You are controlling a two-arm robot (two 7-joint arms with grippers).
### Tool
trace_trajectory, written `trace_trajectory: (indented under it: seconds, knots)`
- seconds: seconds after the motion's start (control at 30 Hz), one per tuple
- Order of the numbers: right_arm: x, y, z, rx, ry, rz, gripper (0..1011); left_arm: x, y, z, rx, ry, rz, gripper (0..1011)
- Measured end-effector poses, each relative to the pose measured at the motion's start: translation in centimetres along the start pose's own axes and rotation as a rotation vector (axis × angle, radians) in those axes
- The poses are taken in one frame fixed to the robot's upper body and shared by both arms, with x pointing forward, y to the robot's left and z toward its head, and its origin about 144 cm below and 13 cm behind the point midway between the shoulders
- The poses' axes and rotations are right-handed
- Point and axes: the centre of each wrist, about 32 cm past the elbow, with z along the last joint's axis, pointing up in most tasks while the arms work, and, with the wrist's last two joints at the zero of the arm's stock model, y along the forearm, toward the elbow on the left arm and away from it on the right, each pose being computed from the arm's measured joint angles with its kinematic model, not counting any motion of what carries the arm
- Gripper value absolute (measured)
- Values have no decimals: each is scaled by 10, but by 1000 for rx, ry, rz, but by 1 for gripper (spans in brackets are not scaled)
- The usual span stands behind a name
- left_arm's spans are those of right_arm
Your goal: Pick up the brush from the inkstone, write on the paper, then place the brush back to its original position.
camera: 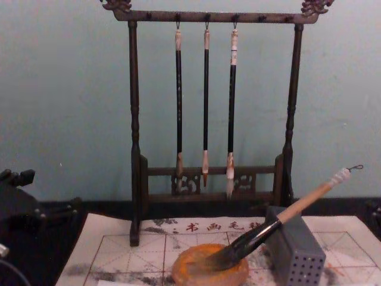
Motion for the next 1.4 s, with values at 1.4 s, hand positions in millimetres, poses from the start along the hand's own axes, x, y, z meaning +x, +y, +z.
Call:
trace_trajectory:
  seconds: [1.4]
  knots:
    - [-5, -21, 2, 51, 331, 67, 1000, 0, 0, 0, 0, 0, 0, 1001]
